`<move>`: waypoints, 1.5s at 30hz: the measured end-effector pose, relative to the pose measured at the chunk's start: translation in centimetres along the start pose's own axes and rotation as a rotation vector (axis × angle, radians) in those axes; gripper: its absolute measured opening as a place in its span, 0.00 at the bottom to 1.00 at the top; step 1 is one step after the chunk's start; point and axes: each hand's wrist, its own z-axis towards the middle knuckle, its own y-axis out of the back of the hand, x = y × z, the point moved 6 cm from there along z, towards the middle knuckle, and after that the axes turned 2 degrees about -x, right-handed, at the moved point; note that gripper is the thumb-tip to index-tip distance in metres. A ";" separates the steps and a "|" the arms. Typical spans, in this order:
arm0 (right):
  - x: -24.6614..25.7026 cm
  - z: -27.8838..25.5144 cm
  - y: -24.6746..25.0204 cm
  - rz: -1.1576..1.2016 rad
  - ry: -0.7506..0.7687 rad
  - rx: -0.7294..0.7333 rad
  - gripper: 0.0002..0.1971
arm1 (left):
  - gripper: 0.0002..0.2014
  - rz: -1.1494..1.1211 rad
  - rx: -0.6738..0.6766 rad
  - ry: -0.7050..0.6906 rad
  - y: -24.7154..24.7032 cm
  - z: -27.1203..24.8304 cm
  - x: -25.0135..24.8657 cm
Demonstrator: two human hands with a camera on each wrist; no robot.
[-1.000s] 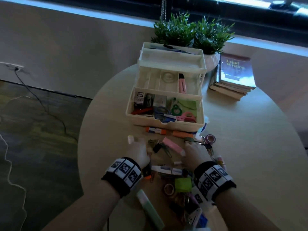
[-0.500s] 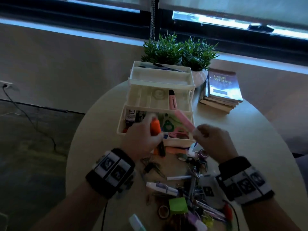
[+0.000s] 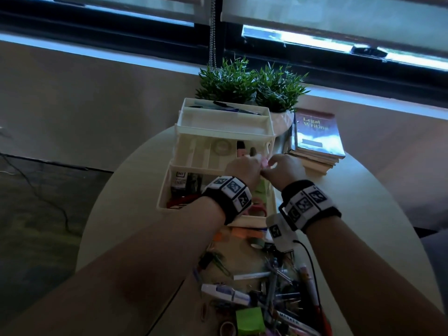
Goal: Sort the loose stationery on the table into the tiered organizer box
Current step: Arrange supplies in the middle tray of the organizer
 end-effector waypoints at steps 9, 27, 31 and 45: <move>0.4 0.9 -2.2 -0.241 0.120 0.053 0.14 | 0.28 0.044 0.359 0.086 -3.0 0.3 2.1; -10.2 -13.5 -4.2 0.034 0.047 0.238 0.09 | 0.14 -0.308 0.339 -0.042 -3.3 -15.7 1.6; -12.3 -17.9 -6.8 0.044 0.082 0.360 0.15 | 0.15 -0.216 0.412 -0.055 -7.0 -21.1 1.4; -16.5 -19.9 -5.8 -0.104 0.000 0.170 0.14 | 0.14 -0.057 0.183 0.138 -9.2 -25.0 1.9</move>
